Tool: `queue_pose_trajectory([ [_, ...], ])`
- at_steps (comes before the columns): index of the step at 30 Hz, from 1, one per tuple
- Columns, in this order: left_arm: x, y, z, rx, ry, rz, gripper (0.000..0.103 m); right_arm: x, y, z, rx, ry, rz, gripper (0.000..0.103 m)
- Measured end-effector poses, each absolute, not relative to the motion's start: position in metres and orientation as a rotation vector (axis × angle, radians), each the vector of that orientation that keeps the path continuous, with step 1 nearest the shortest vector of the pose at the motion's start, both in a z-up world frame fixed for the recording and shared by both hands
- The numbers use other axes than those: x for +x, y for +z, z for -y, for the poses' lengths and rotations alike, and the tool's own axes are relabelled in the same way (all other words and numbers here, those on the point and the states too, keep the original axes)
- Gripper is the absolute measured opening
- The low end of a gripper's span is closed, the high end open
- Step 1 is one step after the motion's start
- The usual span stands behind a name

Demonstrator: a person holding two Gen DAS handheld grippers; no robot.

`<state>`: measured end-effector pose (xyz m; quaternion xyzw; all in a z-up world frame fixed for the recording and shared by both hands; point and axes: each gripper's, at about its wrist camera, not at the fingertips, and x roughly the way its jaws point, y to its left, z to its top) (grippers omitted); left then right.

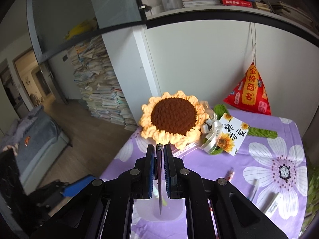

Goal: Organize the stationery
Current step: 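Drop the light green pen into the cup with the left tool while the right drops the silver pen in, then grasp the red pen with the left tool while the right tool moves to the black marker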

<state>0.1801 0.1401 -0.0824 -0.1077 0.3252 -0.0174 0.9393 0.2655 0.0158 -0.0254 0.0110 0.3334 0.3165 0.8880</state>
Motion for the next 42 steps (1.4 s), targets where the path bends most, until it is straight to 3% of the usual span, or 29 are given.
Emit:
queue_pose_trajectory([
  [17,0.175,-0.1,-0.136,-0.215,-0.032,-0.711,0.052,0.274,-0.072,-0.028,-0.003,0.669,-0.834,0.01],
  [22,0.168,-0.095,-0.133,-0.218,-0.036,-0.708,0.052,0.271,-0.059,-0.024,-0.002,0.661,-0.831,0.01],
  [32,0.148,-0.076,-0.098,-0.173,-0.128,-0.664,0.052,0.215,0.003,0.043,-0.027,0.578,-0.655,0.01],
  [42,0.148,-0.084,-0.045,-0.114,-0.236,-0.708,0.051,0.185,-0.013,0.114,-0.01,0.464,-0.689,0.01],
])
